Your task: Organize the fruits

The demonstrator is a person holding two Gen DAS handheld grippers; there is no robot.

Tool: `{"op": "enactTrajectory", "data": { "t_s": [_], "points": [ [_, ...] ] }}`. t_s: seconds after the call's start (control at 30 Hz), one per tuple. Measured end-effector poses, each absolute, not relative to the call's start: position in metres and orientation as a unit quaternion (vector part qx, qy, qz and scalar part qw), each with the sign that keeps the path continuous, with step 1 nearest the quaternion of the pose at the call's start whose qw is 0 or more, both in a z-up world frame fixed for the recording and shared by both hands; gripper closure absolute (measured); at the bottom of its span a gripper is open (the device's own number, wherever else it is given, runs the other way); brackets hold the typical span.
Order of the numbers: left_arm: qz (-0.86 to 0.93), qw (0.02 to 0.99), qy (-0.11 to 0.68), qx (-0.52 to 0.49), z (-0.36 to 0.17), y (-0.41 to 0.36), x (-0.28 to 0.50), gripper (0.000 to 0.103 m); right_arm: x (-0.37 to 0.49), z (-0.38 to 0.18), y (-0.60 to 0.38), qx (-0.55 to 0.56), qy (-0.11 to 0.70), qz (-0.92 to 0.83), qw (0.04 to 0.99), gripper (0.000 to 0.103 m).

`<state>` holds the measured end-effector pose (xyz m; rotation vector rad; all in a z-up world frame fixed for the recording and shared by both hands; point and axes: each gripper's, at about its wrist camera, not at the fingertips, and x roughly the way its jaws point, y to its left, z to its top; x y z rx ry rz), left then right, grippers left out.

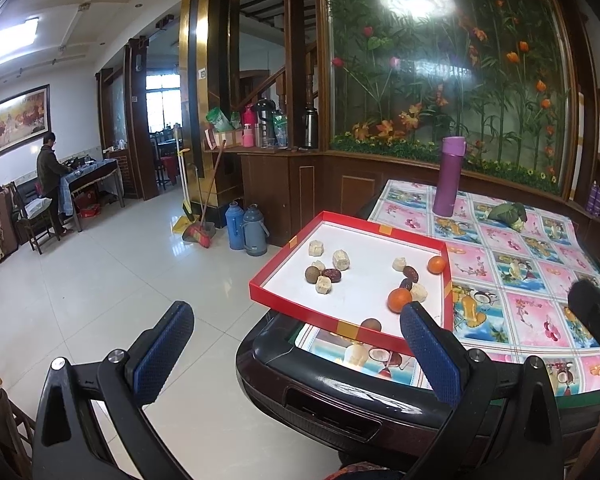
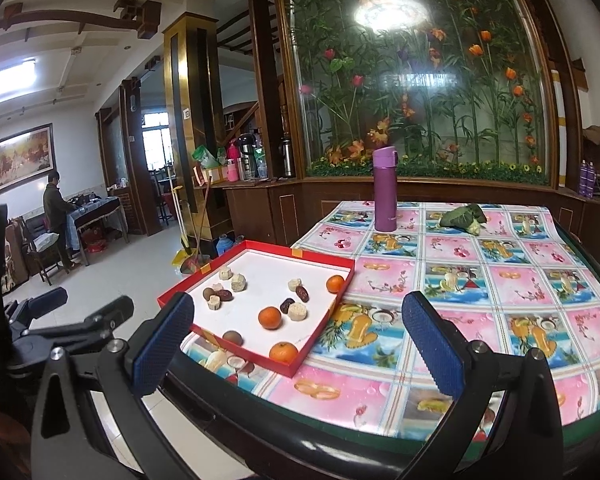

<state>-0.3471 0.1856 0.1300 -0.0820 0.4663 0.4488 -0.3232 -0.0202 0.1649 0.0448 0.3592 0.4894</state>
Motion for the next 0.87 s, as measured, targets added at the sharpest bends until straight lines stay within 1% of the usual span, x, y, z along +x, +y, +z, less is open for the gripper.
{"op": "enactTrajectory", "data": {
  "t_s": [0.27, 0.43, 0.67, 0.87],
  "points": [
    [0.227, 0.945, 0.233, -0.036, 0.129, 0.197, -0.332, 0.0, -0.29, 0.166, -0.011, 0.029, 0.179, 0.242, 0.953, 0.0],
    [0.225, 0.943, 0.241, -0.038, 0.127, 0.204, -0.316, 0.0, -0.269, 0.166, 0.004, 0.013, 0.178, 0.244, 0.953, 0.0],
    [0.221, 0.942, 0.251, -0.039, 0.125, 0.215, -0.292, 0.0, -0.238, 0.156, 0.028, 0.002, 0.192, 0.253, 0.948, 0.0],
    [0.213, 0.943, 0.253, -0.021, 0.127, 0.212, -0.271, 0.0, -0.207, 0.147, 0.033, 0.01, 0.215, 0.259, 0.942, 0.0]
  ]
}}
